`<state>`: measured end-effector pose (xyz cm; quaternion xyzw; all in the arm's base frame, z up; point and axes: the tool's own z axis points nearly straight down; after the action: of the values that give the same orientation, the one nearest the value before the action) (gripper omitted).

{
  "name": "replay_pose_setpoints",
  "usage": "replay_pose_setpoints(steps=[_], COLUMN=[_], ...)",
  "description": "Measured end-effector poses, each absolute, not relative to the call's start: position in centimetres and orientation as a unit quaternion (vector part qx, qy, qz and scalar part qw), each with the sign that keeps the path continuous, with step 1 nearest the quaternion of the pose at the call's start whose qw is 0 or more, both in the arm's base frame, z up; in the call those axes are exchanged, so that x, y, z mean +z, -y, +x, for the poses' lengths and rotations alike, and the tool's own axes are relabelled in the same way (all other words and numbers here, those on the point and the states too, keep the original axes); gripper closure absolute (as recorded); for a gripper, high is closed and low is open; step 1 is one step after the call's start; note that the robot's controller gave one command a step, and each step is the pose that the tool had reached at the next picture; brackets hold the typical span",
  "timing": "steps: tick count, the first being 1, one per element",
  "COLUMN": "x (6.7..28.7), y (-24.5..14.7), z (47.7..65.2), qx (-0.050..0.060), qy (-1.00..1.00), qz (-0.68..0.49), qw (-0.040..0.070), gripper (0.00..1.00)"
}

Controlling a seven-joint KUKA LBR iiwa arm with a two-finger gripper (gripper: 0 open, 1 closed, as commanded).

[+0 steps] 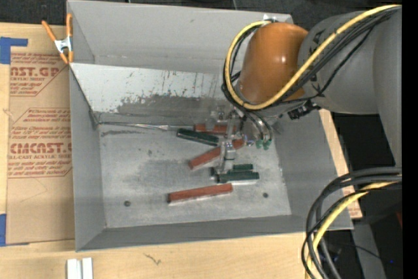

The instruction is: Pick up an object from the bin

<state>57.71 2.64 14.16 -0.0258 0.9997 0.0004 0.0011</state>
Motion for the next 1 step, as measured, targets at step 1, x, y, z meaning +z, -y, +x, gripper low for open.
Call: replay_pose_setpoints(steps=[1], x=[6.75], y=[-2.77], z=[55.23], qx=[0.001], qy=[-0.999], qz=[-0.036], qw=[-0.001], gripper=[0.0])
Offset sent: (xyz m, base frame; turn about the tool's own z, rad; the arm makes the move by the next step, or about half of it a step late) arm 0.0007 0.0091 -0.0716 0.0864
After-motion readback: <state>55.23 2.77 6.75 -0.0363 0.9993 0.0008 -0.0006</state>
